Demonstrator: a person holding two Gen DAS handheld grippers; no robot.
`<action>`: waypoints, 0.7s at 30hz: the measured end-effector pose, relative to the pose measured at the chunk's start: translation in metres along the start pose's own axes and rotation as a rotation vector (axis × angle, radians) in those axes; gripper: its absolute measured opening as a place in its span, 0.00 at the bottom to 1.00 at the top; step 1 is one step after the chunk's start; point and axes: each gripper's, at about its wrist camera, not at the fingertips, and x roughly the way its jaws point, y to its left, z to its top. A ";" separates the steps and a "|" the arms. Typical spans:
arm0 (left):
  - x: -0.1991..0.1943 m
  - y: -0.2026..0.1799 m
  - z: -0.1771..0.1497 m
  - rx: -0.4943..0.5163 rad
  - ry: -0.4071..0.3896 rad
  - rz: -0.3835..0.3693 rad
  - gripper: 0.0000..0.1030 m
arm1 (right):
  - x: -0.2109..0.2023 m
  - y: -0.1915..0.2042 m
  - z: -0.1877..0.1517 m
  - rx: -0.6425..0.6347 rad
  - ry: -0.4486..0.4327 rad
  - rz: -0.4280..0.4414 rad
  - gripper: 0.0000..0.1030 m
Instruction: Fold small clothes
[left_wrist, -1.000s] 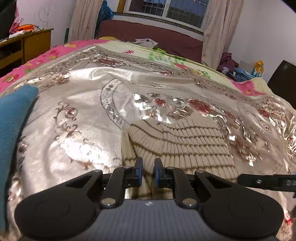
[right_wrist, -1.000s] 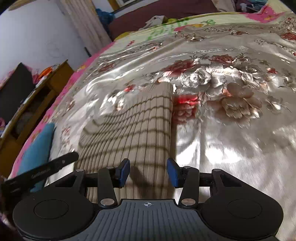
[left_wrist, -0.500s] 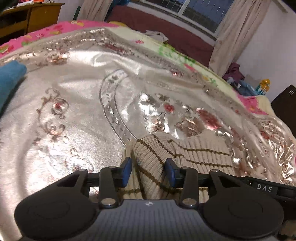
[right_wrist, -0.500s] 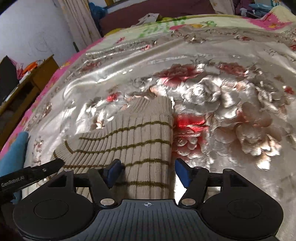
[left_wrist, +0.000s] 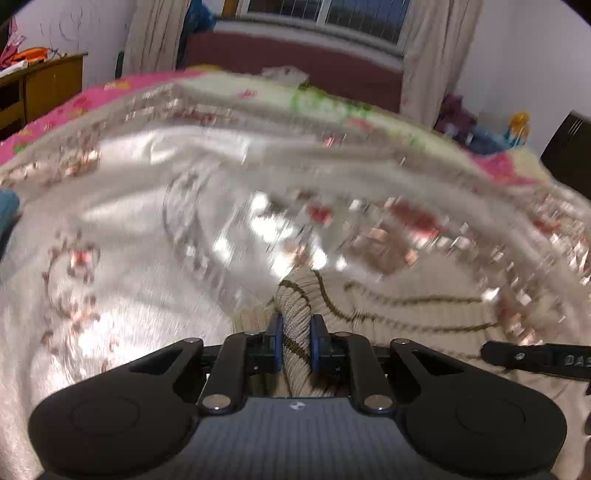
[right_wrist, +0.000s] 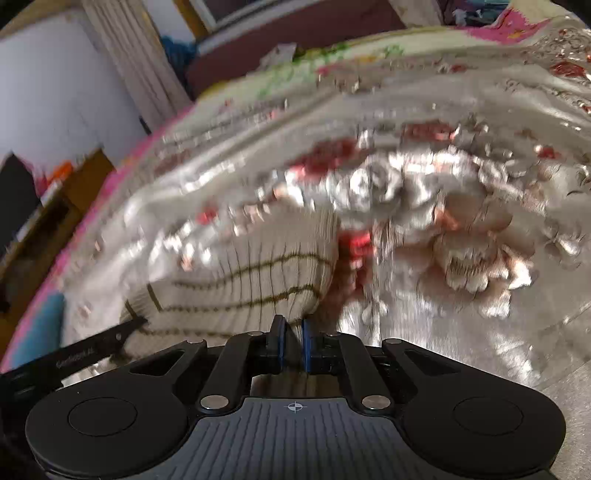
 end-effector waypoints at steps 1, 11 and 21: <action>0.000 0.002 -0.001 -0.001 -0.002 -0.002 0.24 | 0.001 0.002 -0.001 -0.014 0.009 -0.001 0.13; -0.054 0.033 -0.002 -0.129 -0.049 -0.048 0.26 | -0.039 0.005 -0.013 -0.016 -0.029 0.078 0.28; -0.104 0.003 -0.048 -0.085 -0.060 -0.143 0.27 | -0.059 0.034 -0.020 -0.075 -0.095 0.074 0.34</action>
